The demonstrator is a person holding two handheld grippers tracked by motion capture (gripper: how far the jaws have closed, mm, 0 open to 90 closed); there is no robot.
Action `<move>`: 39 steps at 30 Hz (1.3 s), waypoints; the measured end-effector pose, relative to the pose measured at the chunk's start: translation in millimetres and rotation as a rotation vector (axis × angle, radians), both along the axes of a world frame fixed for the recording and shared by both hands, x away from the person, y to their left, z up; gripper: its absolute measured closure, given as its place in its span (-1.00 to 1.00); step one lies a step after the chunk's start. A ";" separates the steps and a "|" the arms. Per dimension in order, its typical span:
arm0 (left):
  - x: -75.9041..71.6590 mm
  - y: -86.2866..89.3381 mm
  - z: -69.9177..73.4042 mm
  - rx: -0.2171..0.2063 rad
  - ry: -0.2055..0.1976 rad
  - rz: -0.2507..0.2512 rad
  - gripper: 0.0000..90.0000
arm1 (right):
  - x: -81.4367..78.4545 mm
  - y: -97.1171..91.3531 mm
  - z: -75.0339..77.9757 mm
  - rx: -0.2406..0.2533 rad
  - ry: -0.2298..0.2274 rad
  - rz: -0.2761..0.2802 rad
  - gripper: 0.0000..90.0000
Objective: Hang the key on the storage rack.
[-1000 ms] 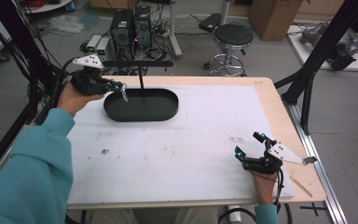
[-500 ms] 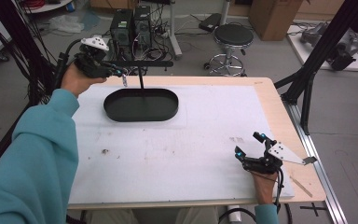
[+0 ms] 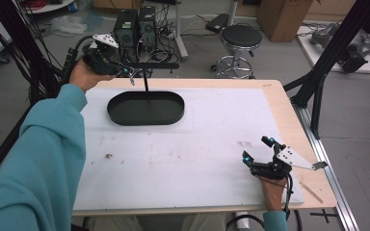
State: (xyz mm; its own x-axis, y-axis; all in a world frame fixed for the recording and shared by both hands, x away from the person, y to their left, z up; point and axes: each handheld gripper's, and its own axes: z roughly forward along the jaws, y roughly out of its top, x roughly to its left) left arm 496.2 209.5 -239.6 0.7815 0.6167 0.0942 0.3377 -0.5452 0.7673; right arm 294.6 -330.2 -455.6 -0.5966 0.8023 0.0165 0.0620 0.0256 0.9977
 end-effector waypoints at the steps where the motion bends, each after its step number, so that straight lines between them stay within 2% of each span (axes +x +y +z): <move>1: 1.4 -0.1 -1.1 0.002 0.005 -0.003 0.97 | -0.5 0.2 0.0 0.003 0.006 -0.001 -0.93; 3: 3.5 -0.4 -2.8 0.014 0.007 0.002 0.97 | -0.3 0.0 0.0 0.002 0.004 -0.001 -0.93; 8: 10.5 -1.5 -9.5 0.006 0.022 0.019 0.97 | -0.3 0.0 0.0 0.003 0.005 -0.002 -0.93; 17: 18.1 -0.4 -15.4 0.018 0.027 0.039 0.97 | 0.0 -0.4 0.0 0.005 0.007 0.000 -0.93; 39: 24.5 0.4 -20.6 0.021 0.040 0.053 0.97 | 0.0 -0.5 0.0 0.009 0.011 0.001 -0.93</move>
State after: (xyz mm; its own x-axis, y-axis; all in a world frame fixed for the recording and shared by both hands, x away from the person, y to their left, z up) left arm 520.7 209.9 -260.3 0.7515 0.6553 0.0765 0.3966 -0.5414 0.7413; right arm 294.6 -330.8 -455.6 -0.5974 0.8014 0.0302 0.0730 0.0168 0.9972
